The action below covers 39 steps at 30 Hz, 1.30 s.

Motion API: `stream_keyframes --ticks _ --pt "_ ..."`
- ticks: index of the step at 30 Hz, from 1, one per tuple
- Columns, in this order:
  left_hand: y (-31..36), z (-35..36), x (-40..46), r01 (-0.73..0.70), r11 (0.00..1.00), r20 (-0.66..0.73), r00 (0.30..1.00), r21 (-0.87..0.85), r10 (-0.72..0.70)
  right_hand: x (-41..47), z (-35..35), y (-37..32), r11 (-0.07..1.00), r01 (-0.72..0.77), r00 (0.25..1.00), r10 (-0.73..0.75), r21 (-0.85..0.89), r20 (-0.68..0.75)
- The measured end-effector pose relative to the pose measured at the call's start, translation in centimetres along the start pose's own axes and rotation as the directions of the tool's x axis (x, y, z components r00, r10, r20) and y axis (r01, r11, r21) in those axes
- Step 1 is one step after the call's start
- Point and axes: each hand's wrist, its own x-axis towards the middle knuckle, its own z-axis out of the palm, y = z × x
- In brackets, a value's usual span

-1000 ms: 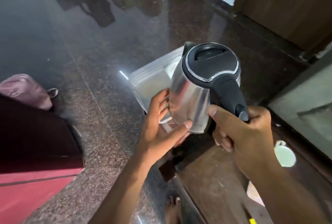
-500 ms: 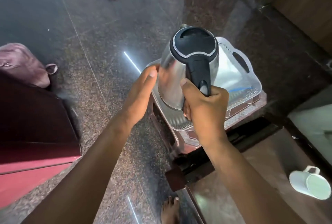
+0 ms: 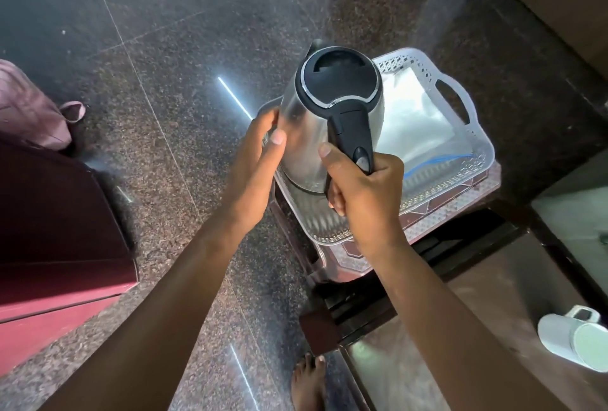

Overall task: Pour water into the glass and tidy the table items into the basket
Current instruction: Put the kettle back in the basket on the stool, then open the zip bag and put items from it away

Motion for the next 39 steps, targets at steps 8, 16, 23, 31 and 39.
stream_keyframes --ticks 8,16,23,31,39 --pt "1.2 1.1 -0.3 0.052 0.998 -0.056 0.997 -0.026 -0.054 0.2 -1.4 0.6 0.999 -0.043 0.996 0.043 0.006 0.083" --pt "7.0 4.4 -0.3 -0.233 0.969 -0.308 0.919 0.077 0.246 0.6 -6.7 -2.0 0.96 -0.071 0.991 0.099 -0.272 0.088" --pt "12.1 10.2 -1.2 -0.392 0.917 -0.17 0.901 0.073 0.399 4.7 -13.4 -3.2 0.839 -0.301 0.94 0.18 -0.454 -0.29" --pt "9.9 15.8 0.0 0.108 0.918 0.179 0.966 0.381 -0.187 9.8 -15.2 -2.5 0.838 -0.522 0.818 0.438 -0.16 -0.374" --pt "3.9 19.1 3.0 0.161 0.759 0.332 0.828 0.631 -0.451 11.0 -14.5 -2.2 0.652 -0.541 0.841 0.396 -0.532 -0.369"
